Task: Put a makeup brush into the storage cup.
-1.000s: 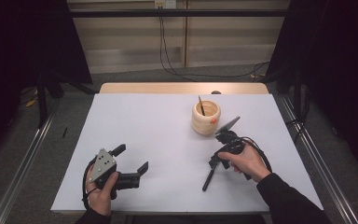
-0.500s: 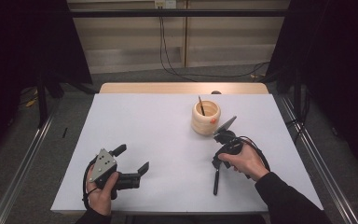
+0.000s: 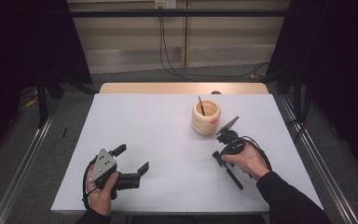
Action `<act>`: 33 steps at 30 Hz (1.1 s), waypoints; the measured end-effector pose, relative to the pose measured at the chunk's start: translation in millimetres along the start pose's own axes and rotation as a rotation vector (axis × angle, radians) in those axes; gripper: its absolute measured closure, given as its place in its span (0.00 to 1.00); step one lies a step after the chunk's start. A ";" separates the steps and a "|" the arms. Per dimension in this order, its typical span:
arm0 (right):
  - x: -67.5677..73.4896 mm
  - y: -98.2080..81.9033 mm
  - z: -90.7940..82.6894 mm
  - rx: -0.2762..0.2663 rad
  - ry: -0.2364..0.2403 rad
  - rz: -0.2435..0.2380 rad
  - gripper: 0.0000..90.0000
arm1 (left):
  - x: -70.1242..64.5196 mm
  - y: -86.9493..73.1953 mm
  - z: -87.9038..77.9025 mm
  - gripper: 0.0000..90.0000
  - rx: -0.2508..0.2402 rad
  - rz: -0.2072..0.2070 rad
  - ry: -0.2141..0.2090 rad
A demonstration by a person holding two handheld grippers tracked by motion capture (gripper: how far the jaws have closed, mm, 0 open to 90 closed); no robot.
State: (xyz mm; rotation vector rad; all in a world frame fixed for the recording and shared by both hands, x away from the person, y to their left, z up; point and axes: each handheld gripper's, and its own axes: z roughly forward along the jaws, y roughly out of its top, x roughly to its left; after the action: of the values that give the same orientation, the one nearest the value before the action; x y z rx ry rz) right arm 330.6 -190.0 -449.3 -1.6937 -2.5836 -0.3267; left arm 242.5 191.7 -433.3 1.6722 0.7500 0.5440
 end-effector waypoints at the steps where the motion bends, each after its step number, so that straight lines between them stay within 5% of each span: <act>1: 0.7 -0.2 0.4 -0.005 -0.003 -0.002 0.86 | -0.1 -0.2 0.4 0.01 -0.001 -0.004 -0.001; 24: -6.4 -6.0 -1.7 -0.048 0.051 -0.047 0.87 | 1.0 -0.6 0.7 0.01 0.005 -0.010 0.010; 33: -8.9 -10.8 -6.7 -0.122 0.079 -0.054 0.87 | 1.0 -0.5 0.3 0.02 0.004 -0.007 0.007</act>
State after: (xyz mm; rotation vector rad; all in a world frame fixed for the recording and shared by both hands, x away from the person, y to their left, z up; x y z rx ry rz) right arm 323.8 -203.5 -445.7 -1.6132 -2.6041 -0.5535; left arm 243.4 192.3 -434.0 1.6714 0.7623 0.5438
